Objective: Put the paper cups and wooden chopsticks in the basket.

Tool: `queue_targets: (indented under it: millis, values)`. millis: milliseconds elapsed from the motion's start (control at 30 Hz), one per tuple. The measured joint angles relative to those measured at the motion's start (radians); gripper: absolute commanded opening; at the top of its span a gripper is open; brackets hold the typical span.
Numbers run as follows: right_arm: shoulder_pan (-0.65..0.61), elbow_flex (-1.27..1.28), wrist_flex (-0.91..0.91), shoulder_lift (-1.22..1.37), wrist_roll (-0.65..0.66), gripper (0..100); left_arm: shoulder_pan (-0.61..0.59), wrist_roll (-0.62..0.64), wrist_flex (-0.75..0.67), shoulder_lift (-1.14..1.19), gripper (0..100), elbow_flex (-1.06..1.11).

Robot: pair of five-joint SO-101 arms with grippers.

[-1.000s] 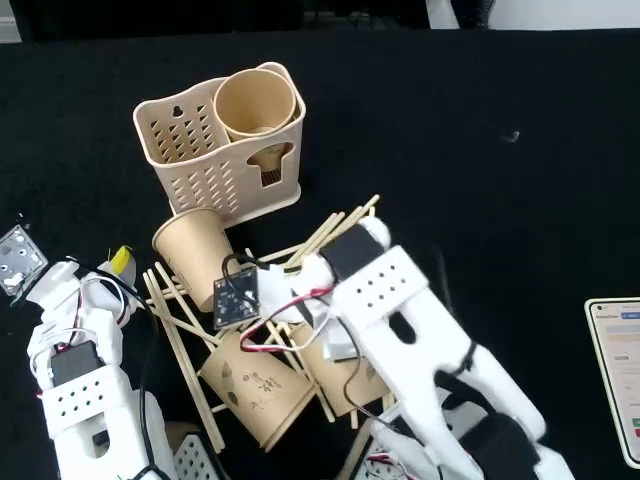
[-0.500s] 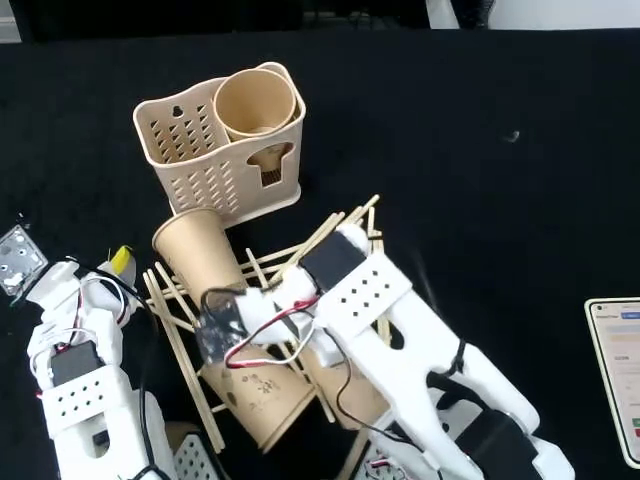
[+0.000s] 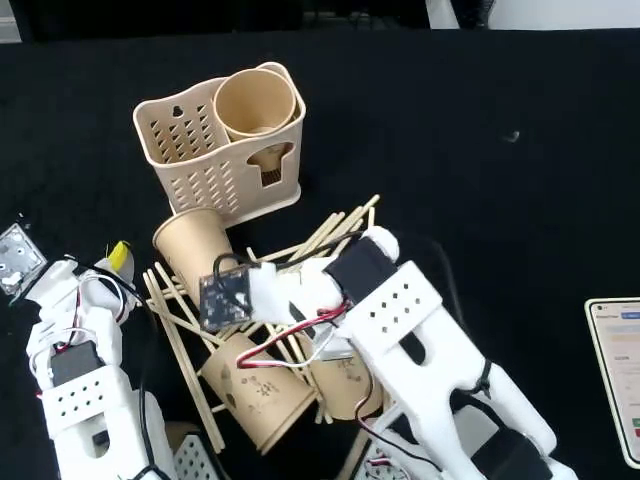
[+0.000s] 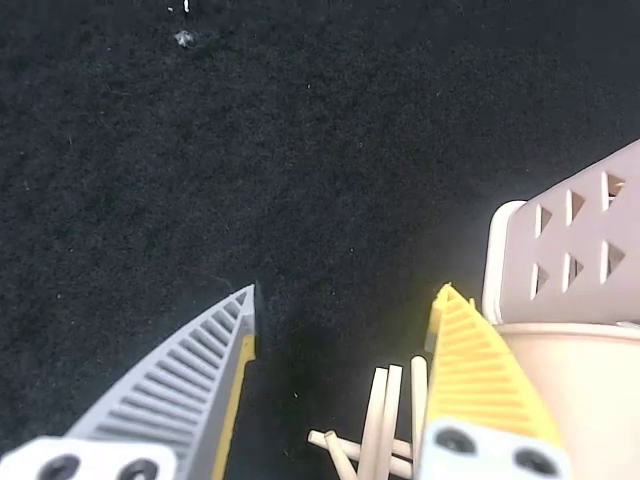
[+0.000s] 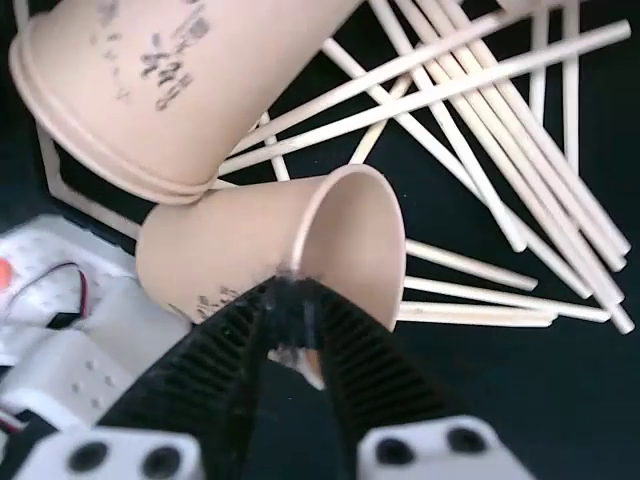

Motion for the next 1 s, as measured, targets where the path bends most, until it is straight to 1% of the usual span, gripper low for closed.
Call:
queue_targets:
  millis: [67,233,367,533,667,833,933,1000]
  values:
    - [0.018,0.0,0.0,0.0,-0.038,28.3,0.0,0.0,0.0,0.0,28,0.0]
    - [0.112,0.006,0.0,0.0,-0.069,24.9,0.0,0.0,0.0,0.0,28,0.0]
    - [0.16,0.023,0.0,0.0,-0.071,28.2,0.0,0.0,0.0,0.0,28,0.0]
    - [0.163,0.023,0.0,0.0,-0.087,29.2,0.0,0.0,0.0,0.0,28,0.0]
    - [0.219,0.023,0.0,0.0,-0.149,29.3,-0.003,0.0,0.0,0.0,28,0.0]
    - [0.236,0.078,0.0,0.0,-0.226,29.3,-0.003,0.0,0.0,0.0,28,0.0]
    - [0.226,0.141,0.0,0.0,-0.229,29.3,-0.003,0.0,0.0,0.0,28,0.0]
    - [0.21,0.175,0.0,0.0,-0.196,28.9,-0.003,0.0,0.0,0.0,28,0.0]
